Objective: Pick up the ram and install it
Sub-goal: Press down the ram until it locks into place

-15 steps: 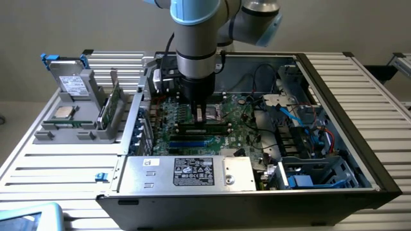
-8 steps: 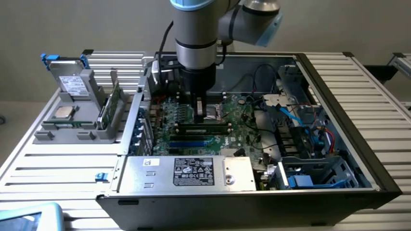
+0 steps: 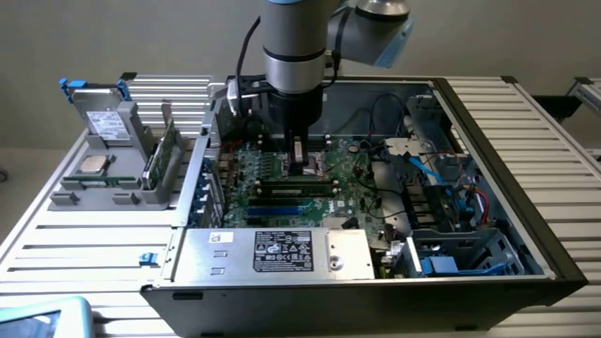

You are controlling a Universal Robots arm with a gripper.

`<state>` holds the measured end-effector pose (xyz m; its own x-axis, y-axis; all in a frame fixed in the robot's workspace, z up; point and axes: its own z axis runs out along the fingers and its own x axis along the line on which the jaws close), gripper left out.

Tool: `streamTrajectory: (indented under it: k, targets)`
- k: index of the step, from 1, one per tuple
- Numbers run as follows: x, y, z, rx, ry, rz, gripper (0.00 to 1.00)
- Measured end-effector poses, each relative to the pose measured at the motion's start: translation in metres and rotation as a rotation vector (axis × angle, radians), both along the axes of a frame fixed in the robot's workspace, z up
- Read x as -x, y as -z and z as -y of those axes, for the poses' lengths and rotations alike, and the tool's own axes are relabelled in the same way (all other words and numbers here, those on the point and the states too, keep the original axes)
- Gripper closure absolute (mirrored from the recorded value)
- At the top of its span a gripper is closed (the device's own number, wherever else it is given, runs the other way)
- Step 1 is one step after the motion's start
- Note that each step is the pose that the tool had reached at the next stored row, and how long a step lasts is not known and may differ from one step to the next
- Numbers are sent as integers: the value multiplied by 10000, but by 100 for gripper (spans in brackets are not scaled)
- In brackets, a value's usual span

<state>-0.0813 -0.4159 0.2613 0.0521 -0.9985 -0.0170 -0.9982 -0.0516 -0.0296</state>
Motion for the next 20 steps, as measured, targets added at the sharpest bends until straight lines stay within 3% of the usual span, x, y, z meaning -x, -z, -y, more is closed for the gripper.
streamTrajectory:
  k: [20]
  targets:
    - [-43,-23,5,-13,0,0,89]
